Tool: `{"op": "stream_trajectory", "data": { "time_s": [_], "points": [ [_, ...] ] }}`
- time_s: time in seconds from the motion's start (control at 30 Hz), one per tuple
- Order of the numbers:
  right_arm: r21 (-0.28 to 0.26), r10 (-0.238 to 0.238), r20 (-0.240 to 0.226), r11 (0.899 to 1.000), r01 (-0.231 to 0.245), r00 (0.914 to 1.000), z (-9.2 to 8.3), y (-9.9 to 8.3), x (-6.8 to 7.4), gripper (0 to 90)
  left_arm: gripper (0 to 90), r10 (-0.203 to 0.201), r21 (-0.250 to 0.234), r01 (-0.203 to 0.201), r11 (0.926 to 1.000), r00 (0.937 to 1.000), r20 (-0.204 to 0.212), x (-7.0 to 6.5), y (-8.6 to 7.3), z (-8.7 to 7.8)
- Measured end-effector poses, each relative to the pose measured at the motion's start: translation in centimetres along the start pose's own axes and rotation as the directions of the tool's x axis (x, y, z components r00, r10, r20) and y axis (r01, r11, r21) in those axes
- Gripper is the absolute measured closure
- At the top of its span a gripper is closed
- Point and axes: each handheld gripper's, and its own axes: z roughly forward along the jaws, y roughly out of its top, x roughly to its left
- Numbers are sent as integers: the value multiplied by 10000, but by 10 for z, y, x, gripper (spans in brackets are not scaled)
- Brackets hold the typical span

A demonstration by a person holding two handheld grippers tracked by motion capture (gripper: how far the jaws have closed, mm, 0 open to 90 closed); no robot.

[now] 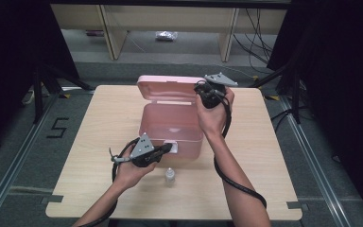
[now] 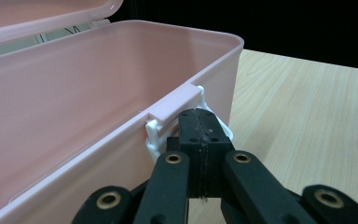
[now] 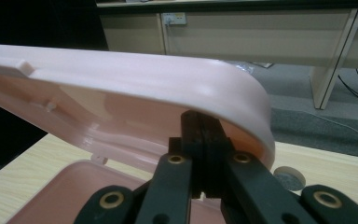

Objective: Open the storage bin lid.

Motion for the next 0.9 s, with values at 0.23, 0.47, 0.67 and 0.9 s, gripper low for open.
{"op": "stream_trajectory", "data": {
  "time_s": [0.23,0.47,0.67,0.9],
  "points": [
    [119,36,62,9999,-37,10000,4,0,-1,900,894,4,7,-4,10000,10000,4,0,0,0],
    [214,-159,193,9997,155,9997,9,-1,-5,900,894,4,22,-4,10000,10000,-13,0,0,0],
    [297,-123,149,9995,118,9998,12,-1,-5,900,894,3,22,-3,10000,10000,-7,0,0,0],
    [334,-156,226,9993,148,9996,15,-1,-7,900,893,-5,-7,5,10000,10000,-8,0,0,0]
  ]
}}
